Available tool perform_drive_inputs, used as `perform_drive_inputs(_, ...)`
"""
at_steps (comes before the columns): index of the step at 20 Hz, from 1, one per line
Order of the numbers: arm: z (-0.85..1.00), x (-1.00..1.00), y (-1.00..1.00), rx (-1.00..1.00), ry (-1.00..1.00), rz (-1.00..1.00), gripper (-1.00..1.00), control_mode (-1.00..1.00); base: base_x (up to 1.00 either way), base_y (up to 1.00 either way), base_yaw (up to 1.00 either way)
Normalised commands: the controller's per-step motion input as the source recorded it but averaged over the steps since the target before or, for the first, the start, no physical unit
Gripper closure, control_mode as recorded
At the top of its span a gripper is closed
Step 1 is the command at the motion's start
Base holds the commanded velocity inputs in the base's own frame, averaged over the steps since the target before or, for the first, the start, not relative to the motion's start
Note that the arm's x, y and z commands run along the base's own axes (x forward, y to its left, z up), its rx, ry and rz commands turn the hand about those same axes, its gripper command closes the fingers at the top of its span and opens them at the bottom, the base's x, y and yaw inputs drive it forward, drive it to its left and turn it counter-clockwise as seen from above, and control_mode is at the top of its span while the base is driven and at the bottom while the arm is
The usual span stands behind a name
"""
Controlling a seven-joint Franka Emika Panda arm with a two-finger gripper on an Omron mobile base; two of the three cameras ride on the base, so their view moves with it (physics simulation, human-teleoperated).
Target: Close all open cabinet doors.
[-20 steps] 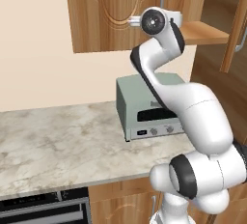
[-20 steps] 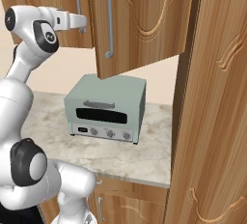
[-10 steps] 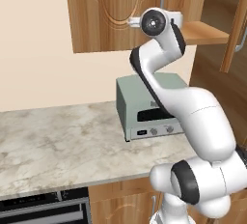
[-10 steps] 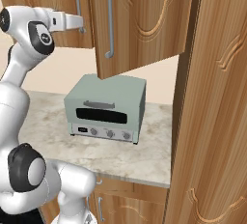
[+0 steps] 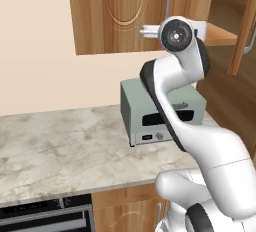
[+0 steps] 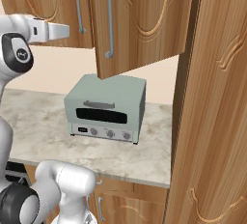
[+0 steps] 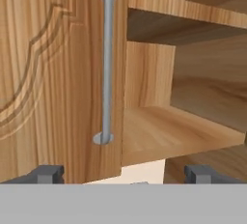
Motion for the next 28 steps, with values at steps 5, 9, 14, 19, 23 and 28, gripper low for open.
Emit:
perform_drive_inputs(5, 0.19, -0.92, 0.0, 0.01, 0.0, 0.01, -1.0, -1.0, 0.0, 0.0, 0.0)
perform_drive_inputs(9, 0.27, -0.93, 0.0, 0.02, 0.02, 0.05, -1.0, -1.0, 0.0, 0.0, 0.0)
perform_drive_inputs(14, 0.23, -0.92, 0.0, 0.03, 0.03, 0.09, -1.0, -1.0, 0.0, 0.0, 0.0)
perform_drive_inputs(19, 0.15, -0.93, 0.0, 0.02, 0.01, 0.11, -1.0, -1.0, 0.0, 0.0, 0.0)
perform_drive_inputs(23, 0.0, -0.62, -0.06, 0.0, 0.0, 0.2, -1.0, -1.0, 0.0, 0.0, 0.0)
perform_drive_inputs(28, 0.0, -0.53, -0.23, 0.0, 0.0, 0.3, -1.0, -1.0, 0.0, 0.0, 0.0)
